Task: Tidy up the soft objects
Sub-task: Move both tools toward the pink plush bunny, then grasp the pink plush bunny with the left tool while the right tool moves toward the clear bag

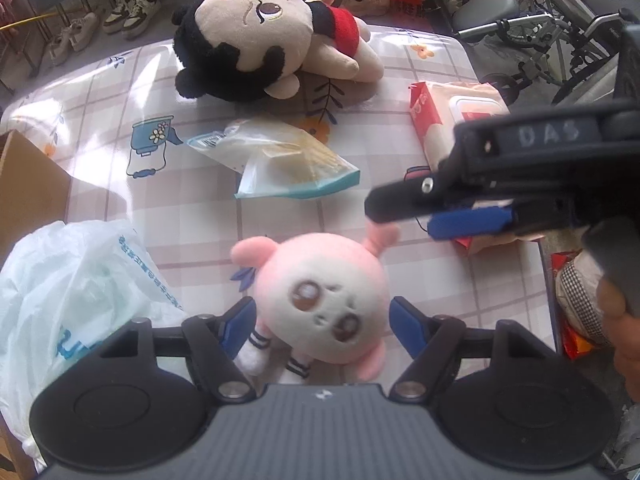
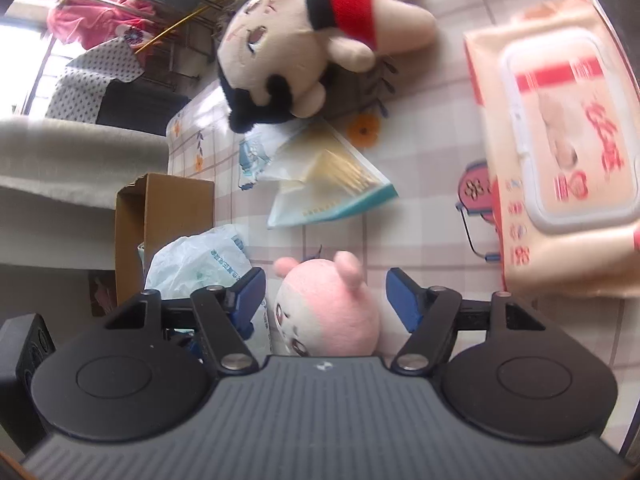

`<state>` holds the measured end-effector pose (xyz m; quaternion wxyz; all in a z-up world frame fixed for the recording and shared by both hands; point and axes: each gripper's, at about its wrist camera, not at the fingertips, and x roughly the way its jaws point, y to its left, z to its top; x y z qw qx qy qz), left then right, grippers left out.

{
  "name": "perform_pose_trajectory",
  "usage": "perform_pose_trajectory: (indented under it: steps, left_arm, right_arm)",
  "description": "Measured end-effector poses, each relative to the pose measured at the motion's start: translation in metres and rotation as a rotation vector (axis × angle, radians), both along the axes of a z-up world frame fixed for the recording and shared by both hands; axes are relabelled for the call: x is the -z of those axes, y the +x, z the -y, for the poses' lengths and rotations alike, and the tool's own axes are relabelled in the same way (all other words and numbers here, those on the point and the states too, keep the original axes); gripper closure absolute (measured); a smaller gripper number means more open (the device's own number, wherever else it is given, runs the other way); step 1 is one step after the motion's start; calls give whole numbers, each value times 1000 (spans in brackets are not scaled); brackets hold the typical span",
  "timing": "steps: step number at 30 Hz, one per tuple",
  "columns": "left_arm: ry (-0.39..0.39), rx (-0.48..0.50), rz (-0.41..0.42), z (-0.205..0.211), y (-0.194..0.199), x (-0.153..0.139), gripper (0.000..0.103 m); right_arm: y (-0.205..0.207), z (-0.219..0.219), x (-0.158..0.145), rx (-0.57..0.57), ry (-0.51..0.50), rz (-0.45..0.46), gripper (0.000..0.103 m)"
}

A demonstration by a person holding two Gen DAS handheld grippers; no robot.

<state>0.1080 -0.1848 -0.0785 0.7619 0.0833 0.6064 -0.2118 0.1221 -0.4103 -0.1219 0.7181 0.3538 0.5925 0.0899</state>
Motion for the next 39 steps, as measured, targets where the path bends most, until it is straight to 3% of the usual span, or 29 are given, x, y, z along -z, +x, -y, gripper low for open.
perform_pose_trajectory:
  steps: [4, 8, 11, 12, 16, 20, 25, 39]
  left_arm:
    - [-4, 3, -8, 0, 5, 8, 20]
    - [-21, -31, -75, 1, 13, 29, 21]
    - [-42, -80, -97, -1, 18, 38, 22]
    - [-47, -100, -103, -1, 19, 40, 22]
    - [-54, -130, -113, -2, 18, 41, 22]
    - [-75, -122, -139, 2, 11, 37, 22]
    - [-28, -87, -120, 9, 5, 36, 22]
    - [28, -141, -149, 11, 13, 52, 14]
  right_arm:
    - [1, -10, 20, 7, -1, -65, 33]
    - [7, -18, 36, 8, 9, -96, 33]
    - [12, -23, 45, 1, 22, -114, 43]
    - [14, -24, 47, -7, 23, -116, 51]
    - [24, -28, 48, -47, 43, -103, 58]
    - [39, -32, 49, -98, 8, -89, 60]
    - [54, -32, 53, -141, 4, -96, 60]
    - [50, -36, 57, -168, 23, -112, 58]
